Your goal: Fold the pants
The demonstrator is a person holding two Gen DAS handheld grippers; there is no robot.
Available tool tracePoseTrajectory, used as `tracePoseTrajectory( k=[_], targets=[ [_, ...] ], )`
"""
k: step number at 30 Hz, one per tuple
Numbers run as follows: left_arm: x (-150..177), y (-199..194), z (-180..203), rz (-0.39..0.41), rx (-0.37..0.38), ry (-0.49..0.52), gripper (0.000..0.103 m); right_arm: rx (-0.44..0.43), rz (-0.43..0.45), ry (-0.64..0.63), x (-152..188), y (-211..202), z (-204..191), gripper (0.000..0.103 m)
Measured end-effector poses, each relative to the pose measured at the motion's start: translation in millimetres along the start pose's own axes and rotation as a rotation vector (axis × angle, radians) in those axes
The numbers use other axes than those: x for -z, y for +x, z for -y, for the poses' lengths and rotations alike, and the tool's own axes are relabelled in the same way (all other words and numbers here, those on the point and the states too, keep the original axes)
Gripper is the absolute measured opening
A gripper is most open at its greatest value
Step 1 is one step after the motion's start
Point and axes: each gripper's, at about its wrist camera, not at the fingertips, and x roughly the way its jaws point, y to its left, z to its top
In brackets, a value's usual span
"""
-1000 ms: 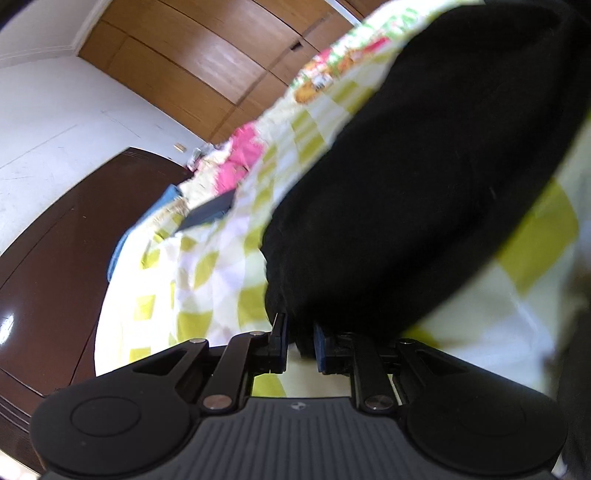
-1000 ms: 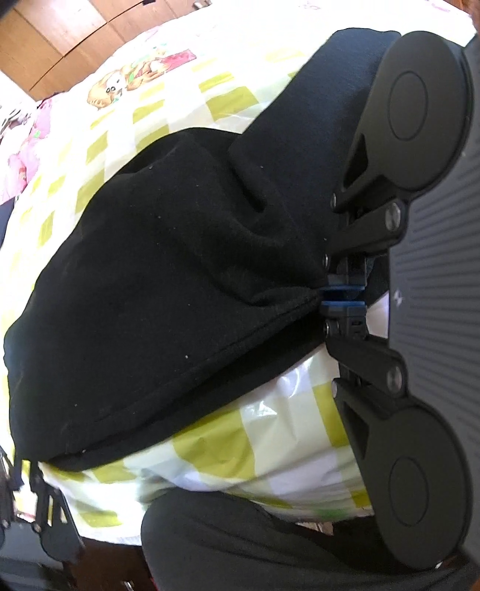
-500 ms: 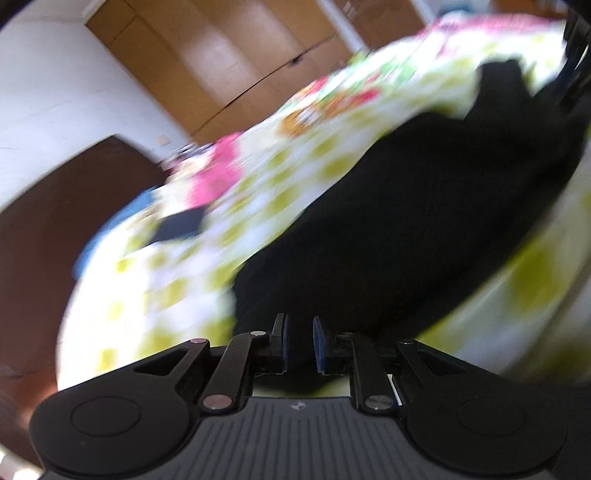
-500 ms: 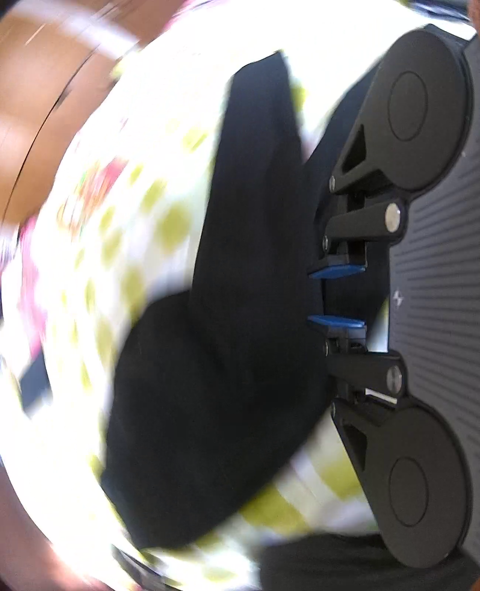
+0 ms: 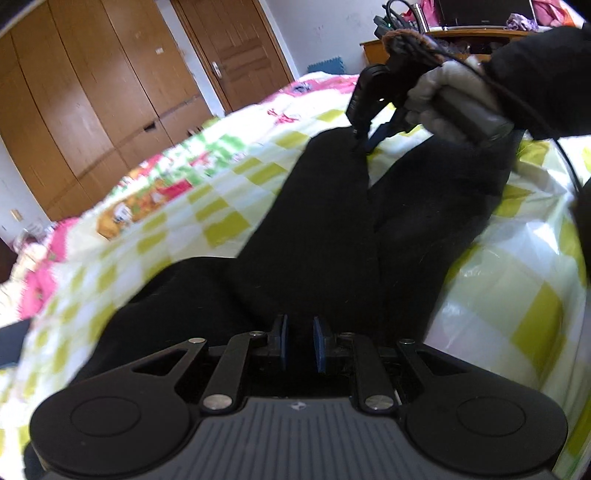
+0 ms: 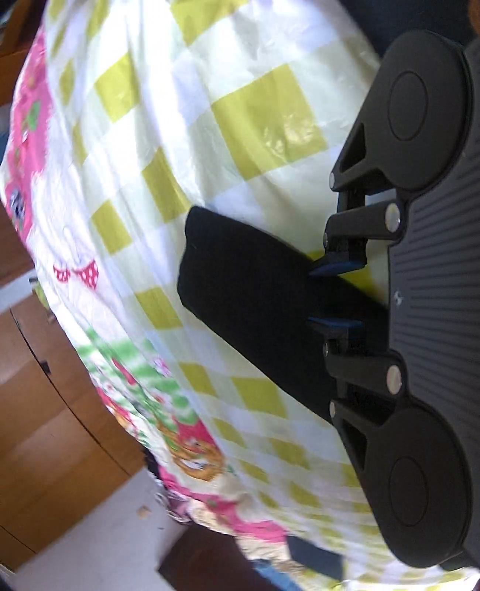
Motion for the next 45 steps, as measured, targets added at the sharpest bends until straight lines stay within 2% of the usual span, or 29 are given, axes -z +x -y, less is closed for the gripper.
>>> tracePoseTrajectory(
  k=[5, 7, 11, 18, 21, 23, 25, 26, 28, 32, 37, 41, 45],
  targets=[
    [-2.9, 12.6, 2.1, -0.017, 0.015, 0.013, 0.032, -0.065, 0.052, 0.093, -9.8, 24.1, 19.8, 0.024],
    [-2.8, 14.0, 5.3, -0.025, 0.002, 0.026, 0.032, -0.078, 0.066, 0.12, -10.2, 20.9, 23.4, 0.024],
    [-7.2, 13.0, 4.7, -0.017, 0.002, 0.026, 0.032, -0.03, 0.115, 0.085, -5.2, 3.7, 26.2, 0.024],
    [-11.8, 21.0, 9.8, -0.011, 0.009, 0.006, 0.033, -0.076, 0.122, 0.168, -17.1, 31.8, 30.2, 0.028],
    [-13.9, 23.9, 12.4, -0.01, 0.025, -0.006, 0.033, -0.056, 0.12, 0.131, -20.8, 44.6, 21.7, 0.022],
    [-14.1, 25.7, 14.0, -0.011, 0.023, 0.007, 0.033, -0.055, 0.11, 0.14, -23.8, 48.0, 21.9, 0.014],
    [-14.0, 25.5, 12.8, -0.012, 0.026, 0.012, 0.033, -0.056, 0.104, 0.157, -25.4, 41.4, 24.7, 0.014],
    [-13.8, 24.7, 11.4, -0.011, 0.024, 0.009, 0.033, -0.034, 0.112, 0.144, -24.1, 34.1, 24.5, 0.019],
    [-12.9, 24.0, 9.2, -0.008, 0.025, -0.002, 0.033, -0.009, 0.127, 0.113, -20.9, 22.3, 25.7, 0.02],
    [-9.9, 27.8, 12.0, -0.001, 0.022, -0.001, 0.034, -0.041, 0.115, 0.159, -19.5, 25.3, 37.4, 0.021],
    [-14.5, 30.9, 11.7, 0.009, 0.027, -0.035, 0.034, -0.093, 0.112, 0.192, -25.7, 50.7, 28.4, 0.022],
    [-15.4, 34.5, 10.9, 0.011, 0.034, -0.037, 0.034, -0.115, 0.107, 0.213, -29.5, 60.1, 24.9, 0.016],
    [-16.2, 34.1, 10.1, 0.015, 0.038, -0.031, 0.036, -0.132, 0.122, 0.241, -28.1, 45.9, 32.4, 0.012]
  ],
)
